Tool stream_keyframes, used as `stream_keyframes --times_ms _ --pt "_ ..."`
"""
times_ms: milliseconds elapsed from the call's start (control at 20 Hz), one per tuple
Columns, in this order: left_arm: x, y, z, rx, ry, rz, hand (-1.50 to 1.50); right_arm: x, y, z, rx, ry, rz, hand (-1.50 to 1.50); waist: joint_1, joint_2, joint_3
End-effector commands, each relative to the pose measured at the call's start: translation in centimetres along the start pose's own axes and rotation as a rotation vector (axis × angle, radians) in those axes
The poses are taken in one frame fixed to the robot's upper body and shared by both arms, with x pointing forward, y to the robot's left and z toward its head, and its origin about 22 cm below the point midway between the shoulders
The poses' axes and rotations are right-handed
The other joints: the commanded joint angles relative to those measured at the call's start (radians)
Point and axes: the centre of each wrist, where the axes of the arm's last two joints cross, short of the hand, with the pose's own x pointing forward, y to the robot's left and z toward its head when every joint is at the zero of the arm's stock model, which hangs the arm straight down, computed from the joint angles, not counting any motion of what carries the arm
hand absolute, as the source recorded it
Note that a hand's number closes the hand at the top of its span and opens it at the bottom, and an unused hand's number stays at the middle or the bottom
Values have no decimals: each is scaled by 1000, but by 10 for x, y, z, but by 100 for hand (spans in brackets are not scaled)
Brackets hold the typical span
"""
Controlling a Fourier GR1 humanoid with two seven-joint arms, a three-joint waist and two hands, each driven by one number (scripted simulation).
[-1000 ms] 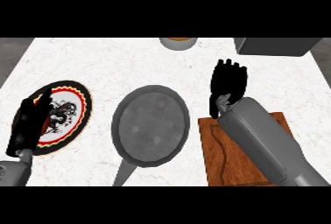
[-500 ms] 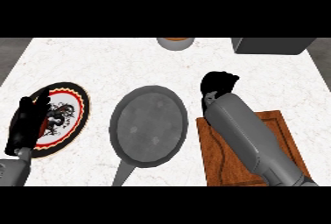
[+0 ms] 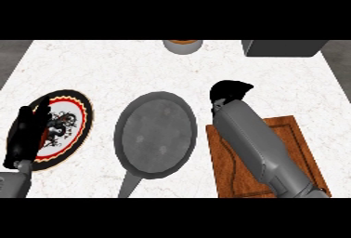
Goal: Pick the squash from the cutting board and place it in the pan
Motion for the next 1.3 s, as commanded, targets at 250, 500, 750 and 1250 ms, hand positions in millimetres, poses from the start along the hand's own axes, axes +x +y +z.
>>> stream_keyframes --times_ms 250,500,750,1250 --pt "-11 12 7 -1 13 -4 0 -6 7 -7 79 199 102 -150 -9 -4 0" --pt "0 -3 0 4 7 26 0 7 28 1 80 189 113 -150 -12 0 0" --pt "10 -5 -5 -2 -16 9 0 -14 20 -16 78 192 114 -150 -9 1 1" --pt "15 14 1 -2 -12 -7 0 -20 42 -33 109 260 110 -150 0 2 1"
